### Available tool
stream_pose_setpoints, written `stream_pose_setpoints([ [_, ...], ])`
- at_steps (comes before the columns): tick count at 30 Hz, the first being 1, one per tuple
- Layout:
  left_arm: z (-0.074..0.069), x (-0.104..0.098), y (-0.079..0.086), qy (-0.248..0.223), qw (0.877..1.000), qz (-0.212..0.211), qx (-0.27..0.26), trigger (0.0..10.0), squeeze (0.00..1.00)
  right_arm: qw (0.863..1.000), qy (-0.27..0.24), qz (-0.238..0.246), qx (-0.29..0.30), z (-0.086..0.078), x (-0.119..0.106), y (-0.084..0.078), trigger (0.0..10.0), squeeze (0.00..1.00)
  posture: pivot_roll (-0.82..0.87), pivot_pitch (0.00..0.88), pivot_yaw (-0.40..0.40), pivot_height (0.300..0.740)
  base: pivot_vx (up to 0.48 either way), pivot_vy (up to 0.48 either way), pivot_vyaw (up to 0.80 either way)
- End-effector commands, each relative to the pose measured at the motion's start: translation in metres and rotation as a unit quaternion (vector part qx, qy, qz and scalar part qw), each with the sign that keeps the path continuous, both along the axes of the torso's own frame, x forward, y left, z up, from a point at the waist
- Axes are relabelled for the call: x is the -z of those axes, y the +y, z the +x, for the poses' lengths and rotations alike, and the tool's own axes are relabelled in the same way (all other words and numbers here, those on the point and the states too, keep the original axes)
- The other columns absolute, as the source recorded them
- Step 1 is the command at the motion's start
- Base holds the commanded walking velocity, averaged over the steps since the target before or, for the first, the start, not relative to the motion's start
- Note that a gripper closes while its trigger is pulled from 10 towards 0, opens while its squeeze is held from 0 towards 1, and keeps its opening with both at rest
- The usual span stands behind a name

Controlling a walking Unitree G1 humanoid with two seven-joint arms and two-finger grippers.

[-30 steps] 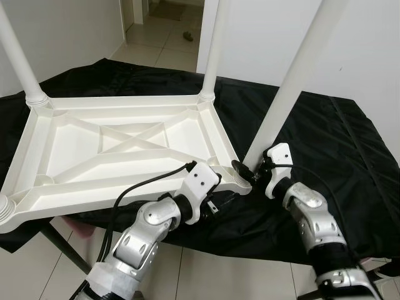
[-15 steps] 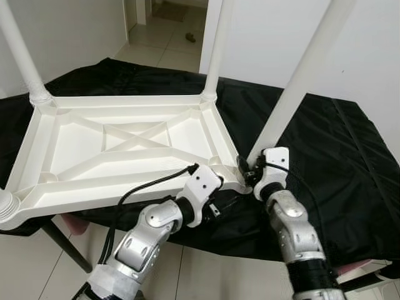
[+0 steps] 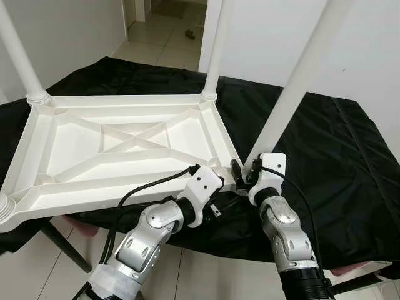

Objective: Building children table

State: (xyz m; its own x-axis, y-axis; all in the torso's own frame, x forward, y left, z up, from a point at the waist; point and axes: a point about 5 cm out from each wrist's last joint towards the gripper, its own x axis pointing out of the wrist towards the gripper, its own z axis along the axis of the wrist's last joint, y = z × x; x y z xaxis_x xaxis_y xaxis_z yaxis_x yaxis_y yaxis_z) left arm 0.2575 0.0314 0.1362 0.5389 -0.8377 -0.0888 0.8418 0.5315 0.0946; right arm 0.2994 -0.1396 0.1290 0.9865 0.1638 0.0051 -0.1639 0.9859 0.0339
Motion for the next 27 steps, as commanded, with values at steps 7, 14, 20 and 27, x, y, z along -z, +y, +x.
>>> stream_pose_setpoints([
  [7, -0.003, 0.000, -0.003, 0.001, 1.000, 0.000, 0.021, 10.0, 0.00, 0.992, -0.030, -0.042, -0.111, 0.009, -0.010, -0.019, 10.0, 0.00, 0.07, 0.000, -0.091, 0.740, 0.000, 0.000, 0.00],
  [14, -0.004, 0.002, -0.003, 0.002, 1.000, 0.006, 0.029, 10.0, 0.00, 0.974, -0.018, -0.066, -0.216, 0.008, -0.003, -0.018, 10.0, 0.00, 0.07, 0.000, -0.085, 0.740, 0.000, 0.000, 0.00],
  [20, -0.005, 0.002, -0.002, 0.001, 0.999, 0.009, 0.032, 10.0, 0.00, 0.955, 0.006, -0.056, -0.290, 0.014, 0.004, -0.014, 0.0, 0.00, 0.08, 0.000, -0.089, 0.740, 0.000, 0.000, 0.00],
  [27, -0.007, 0.002, -0.004, 0.003, 1.000, 0.006, 0.031, 10.0, 0.00, 0.955, 0.006, -0.035, -0.295, 0.022, 0.007, -0.015, 0.0, 0.00, 0.09, 0.000, -0.094, 0.740, 0.000, 0.000, 0.00],
])
